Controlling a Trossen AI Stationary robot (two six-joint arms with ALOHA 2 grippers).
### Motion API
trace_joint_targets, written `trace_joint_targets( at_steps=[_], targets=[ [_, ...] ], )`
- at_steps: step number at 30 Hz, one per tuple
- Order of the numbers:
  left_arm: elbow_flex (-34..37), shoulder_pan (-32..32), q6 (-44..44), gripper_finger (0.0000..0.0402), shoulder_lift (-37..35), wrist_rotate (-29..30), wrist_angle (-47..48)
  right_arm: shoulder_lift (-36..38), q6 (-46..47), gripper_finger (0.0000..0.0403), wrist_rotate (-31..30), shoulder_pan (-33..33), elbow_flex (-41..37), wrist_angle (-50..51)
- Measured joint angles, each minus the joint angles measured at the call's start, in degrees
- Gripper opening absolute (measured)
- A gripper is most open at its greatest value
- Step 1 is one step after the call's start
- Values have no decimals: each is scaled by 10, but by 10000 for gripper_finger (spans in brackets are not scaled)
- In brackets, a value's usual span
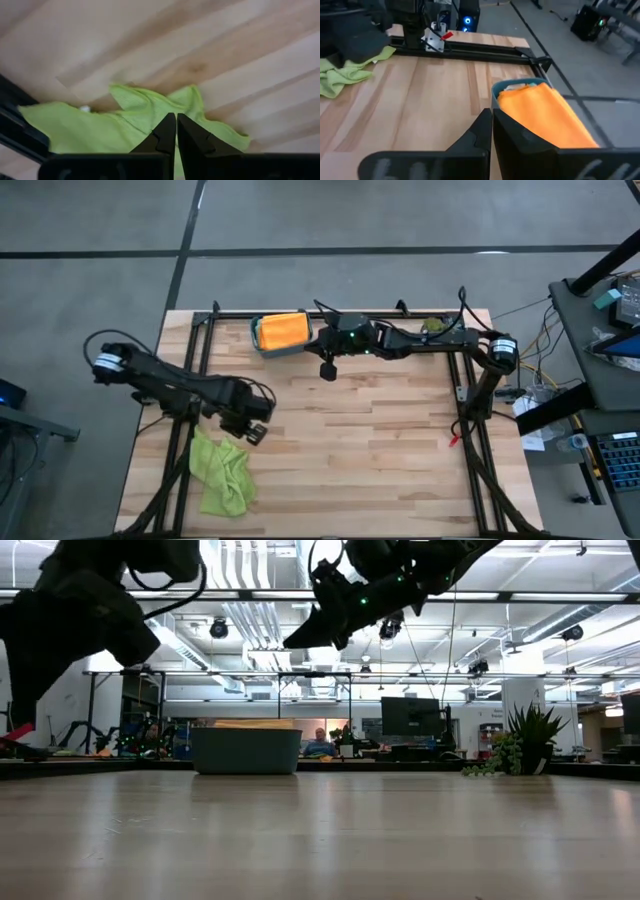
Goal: Fold microfiber towels
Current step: Fold the light green microfiber towel
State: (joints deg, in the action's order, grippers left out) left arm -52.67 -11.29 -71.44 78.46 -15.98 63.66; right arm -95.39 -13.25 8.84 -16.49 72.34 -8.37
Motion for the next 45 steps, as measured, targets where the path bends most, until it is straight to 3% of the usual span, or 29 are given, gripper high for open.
trace_joint_targets(
  at_steps=[5,11,18,23,31,39,45],
  targets=[
    [-49,-65,-42,8,50,4,-11,0,-24,8,0,0,10,-10],
    [-82,-157,-95,62,85,20,-17,0,-8,8,0,0,27,-14],
    [-65,-174,-121,156,116,22,-22,0,-8,9,1,0,27,-3],
    [-50,-172,-103,192,127,10,-21,0,-8,9,1,0,28,-4],
    [-21,-168,-90,196,124,8,-21,0,-9,9,1,0,28,2],
    [29,-160,-86,194,124,14,-106,0,-9,9,1,0,28,8],
    [33,-144,-46,146,124,34,-107,0,-9,9,1,0,28,18]
  ],
)
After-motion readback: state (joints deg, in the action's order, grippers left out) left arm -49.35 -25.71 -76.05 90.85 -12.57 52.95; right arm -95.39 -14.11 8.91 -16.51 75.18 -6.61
